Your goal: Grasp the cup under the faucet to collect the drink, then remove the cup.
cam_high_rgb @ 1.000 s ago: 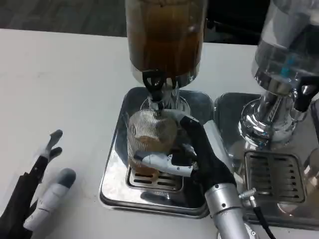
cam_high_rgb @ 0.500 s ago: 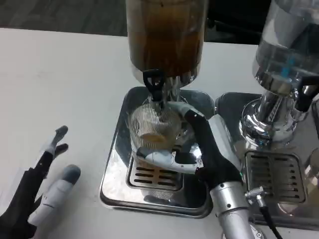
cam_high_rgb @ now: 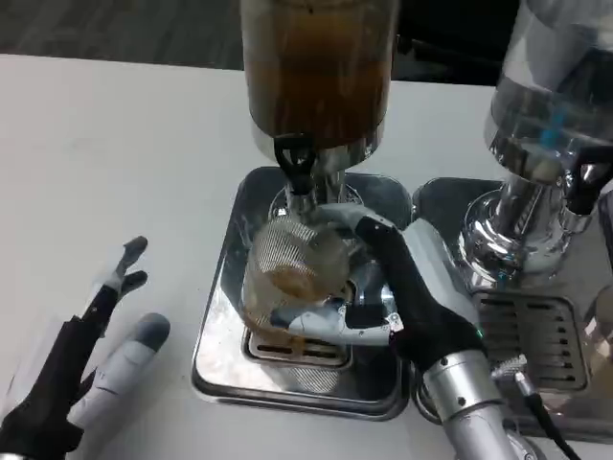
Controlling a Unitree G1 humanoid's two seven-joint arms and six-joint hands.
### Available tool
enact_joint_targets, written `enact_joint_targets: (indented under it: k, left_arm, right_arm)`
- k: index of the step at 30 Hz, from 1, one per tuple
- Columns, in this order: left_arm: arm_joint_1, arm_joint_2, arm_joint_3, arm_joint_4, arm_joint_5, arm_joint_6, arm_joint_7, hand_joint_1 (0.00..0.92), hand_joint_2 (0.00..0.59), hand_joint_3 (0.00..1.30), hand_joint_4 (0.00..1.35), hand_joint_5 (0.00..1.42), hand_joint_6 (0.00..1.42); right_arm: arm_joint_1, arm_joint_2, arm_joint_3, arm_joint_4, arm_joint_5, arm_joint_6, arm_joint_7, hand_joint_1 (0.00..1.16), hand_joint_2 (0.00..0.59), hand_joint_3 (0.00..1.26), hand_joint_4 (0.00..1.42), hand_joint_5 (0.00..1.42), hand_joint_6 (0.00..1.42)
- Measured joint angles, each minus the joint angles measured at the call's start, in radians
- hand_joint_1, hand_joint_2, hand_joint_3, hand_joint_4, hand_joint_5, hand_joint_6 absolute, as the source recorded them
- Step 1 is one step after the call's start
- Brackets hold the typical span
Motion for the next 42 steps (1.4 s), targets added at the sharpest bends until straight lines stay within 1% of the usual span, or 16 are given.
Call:
enact_joint_targets:
  k: [2, 4, 9, 14, 16, 20, 25, 29, 34, 37, 42]
  left_arm:
    - [0.000, 0.000, 0.000, 0.001, 0.000, 0.000, 0.000, 0.000, 0.121, 0.04, 0.00, 0.11, 0.00]
    - [0.000, 0.000, 0.000, 0.001, -0.001, 0.000, 0.000, 0.000, 0.121, 0.04, 0.00, 0.11, 0.00]
    - [0.000, 0.000, 0.000, 0.001, -0.001, 0.000, 0.000, 0.000, 0.121, 0.04, 0.00, 0.11, 0.00]
    - [0.000, 0.000, 0.000, 0.003, -0.002, 0.000, 0.000, 0.000, 0.120, 0.04, 0.00, 0.10, 0.00]
    - [0.000, 0.000, 0.000, 0.003, -0.002, 0.000, 0.000, 0.000, 0.120, 0.04, 0.00, 0.10, 0.00]
    - [0.000, 0.000, 0.000, 0.003, -0.002, 0.000, 0.000, 0.000, 0.120, 0.04, 0.00, 0.10, 0.00]
    - [0.000, 0.000, 0.000, 0.003, -0.002, 0.000, 0.000, 0.000, 0.120, 0.04, 0.00, 0.10, 0.00]
    - [0.000, 0.000, 0.000, 0.003, -0.002, 0.000, 0.000, 0.000, 0.120, 0.04, 0.00, 0.10, 0.00]
    - [-0.001, 0.000, 0.000, 0.003, -0.002, 0.000, 0.000, 0.000, 0.120, 0.04, 0.00, 0.10, 0.00]
    - [-0.002, 0.000, 0.000, 0.003, -0.004, 0.000, 0.000, 0.000, 0.120, 0.04, 0.00, 0.10, 0.00]
    - [-0.009, 0.000, -0.001, 0.016, -0.005, 0.000, 0.000, 0.000, 0.120, 0.04, 0.00, 0.10, 0.00]
  right_arm:
    - [0.001, -0.004, 0.001, 0.000, 0.001, 0.010, 0.016, 1.09, 0.087, 0.64, 0.70, 0.86, 1.24]
    - [0.003, -0.008, 0.000, -0.001, 0.001, 0.015, 0.018, 1.08, 0.083, 0.65, 0.72, 0.86, 1.26]
    - [0.010, -0.017, 0.000, -0.032, -0.002, 0.035, 0.031, 1.07, 0.082, 0.65, 0.72, 0.88, 1.28]
    - [0.014, -0.025, 0.000, -0.093, -0.014, 0.074, 0.061, 1.07, 0.077, 0.68, 0.75, 0.89, 1.31]
    - [0.016, -0.029, 0.002, -0.128, -0.024, 0.099, 0.082, 1.06, 0.073, 0.69, 0.76, 0.90, 1.31]
    - [0.023, -0.049, 0.009, -0.200, -0.042, 0.160, 0.145, 1.06, 0.071, 0.70, 0.78, 0.91, 1.33]
    - [0.047, -0.058, 0.012, -0.251, -0.046, 0.214, 0.189, 1.05, 0.071, 0.72, 0.80, 0.93, 1.35]
    - [0.048, -0.064, 0.012, -0.270, -0.048, 0.236, 0.213, 1.05, 0.070, 0.73, 0.81, 0.93, 1.36]
    - [0.052, -0.079, 0.011, -0.307, -0.059, 0.255, 0.231, 1.04, 0.061, 0.74, 0.83, 0.95, 1.36]
    - [0.065, -0.076, 0.008, -0.331, -0.062, 0.272, 0.230, 1.04, 0.056, 0.75, 0.84, 0.96, 1.38]
    - [0.067, -0.072, 0.002, -0.341, -0.062, 0.302, 0.231, 1.04, 0.058, 0.76, 0.84, 0.97, 1.38]
